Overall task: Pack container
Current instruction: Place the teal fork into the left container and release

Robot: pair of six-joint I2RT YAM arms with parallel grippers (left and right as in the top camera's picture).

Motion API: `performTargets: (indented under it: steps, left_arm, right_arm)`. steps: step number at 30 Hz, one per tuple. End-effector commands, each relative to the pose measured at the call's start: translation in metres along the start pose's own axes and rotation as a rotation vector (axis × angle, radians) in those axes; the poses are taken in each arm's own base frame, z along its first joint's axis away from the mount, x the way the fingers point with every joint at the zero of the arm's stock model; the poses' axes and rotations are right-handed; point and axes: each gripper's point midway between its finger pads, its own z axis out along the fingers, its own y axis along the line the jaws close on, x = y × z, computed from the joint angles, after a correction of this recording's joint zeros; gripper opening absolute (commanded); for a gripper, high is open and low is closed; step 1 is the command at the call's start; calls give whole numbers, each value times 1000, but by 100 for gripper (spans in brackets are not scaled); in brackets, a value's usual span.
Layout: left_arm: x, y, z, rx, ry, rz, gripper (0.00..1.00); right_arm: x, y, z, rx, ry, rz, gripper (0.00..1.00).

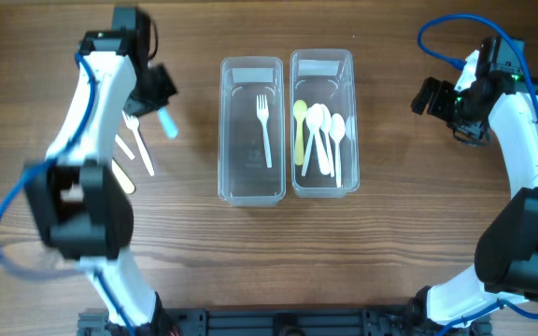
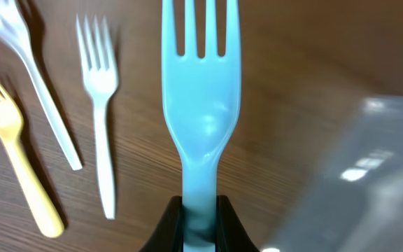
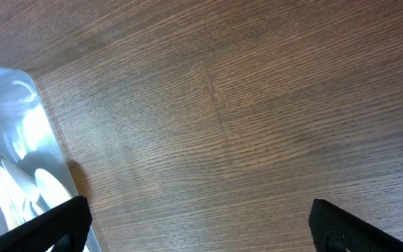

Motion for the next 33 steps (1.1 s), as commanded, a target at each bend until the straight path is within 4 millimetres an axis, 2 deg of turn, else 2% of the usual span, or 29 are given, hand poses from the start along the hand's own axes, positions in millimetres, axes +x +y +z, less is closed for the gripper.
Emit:
performTargets:
  steps: [1, 3, 4, 6, 8, 11, 15, 17, 18, 19, 20, 22, 25, 26, 27, 29, 31, 33]
  left_arm:
    - [19, -62, -95, 167, -179, 187, 4]
    - [39, -87, -109, 203, -191, 270, 4]
    - [57, -105, -111, 217, -185, 366, 4]
    - [81, -127, -99, 213, -150, 443, 4]
    - [100, -138, -74, 187, -100, 491, 4]
    - [118, -146, -20, 135, -17, 529, 4]
    - [121, -155, 30, 103, 27, 537, 7]
    - [121, -156, 39, 97, 35, 537, 15]
    - [122, -156, 40, 97, 37, 537, 23]
    - [123, -156, 40, 99, 42, 537, 43]
    - [122, -155, 32, 101, 42, 537, 55]
    - [118, -154, 11, 107, 32, 533, 63]
    - [102, -149, -35, 122, -39, 512, 64]
    - [97, -146, -44, 123, -58, 501, 64]
    - [88, -137, -63, 125, -96, 472, 66]
    - [73, -118, -84, 125, -140, 408, 69]
    - [47, -76, -98, 58, -185, 279, 72]
    - [26, -35, -97, -7, -181, 156, 74]
  right_arm:
    - [1, 2, 2, -15, 7, -8, 99]
    - [1, 2, 2, -15, 6, -8, 99]
    - [1, 2, 2, -15, 6, -8, 100]
    - [1, 2, 2, -15, 6, -8, 99]
    - [1, 2, 2, -15, 6, -8, 99]
    - [1, 2, 2, -15, 6, -8, 100]
    - [1, 2, 2, -16, 7, -8, 100]
    - [1, 2, 2, -16, 7, -8, 100]
    - [1, 2, 2, -16, 7, -8, 99]
    - [1, 2, 2, -15, 7, -9, 100]
    - [1, 2, 2, -15, 7, -9, 100]
    - [1, 2, 2, -16, 6, -8, 100]
    - [1, 2, 2, -16, 4, -8, 100]
    - [1, 2, 2, -16, 4, -8, 99]
    - [1, 2, 2, -16, 4, -8, 100]
    - [1, 2, 2, -16, 4, -8, 100]
    - [1, 2, 2, -16, 4, -9, 100]
    - [1, 2, 2, -16, 4, -8, 100]
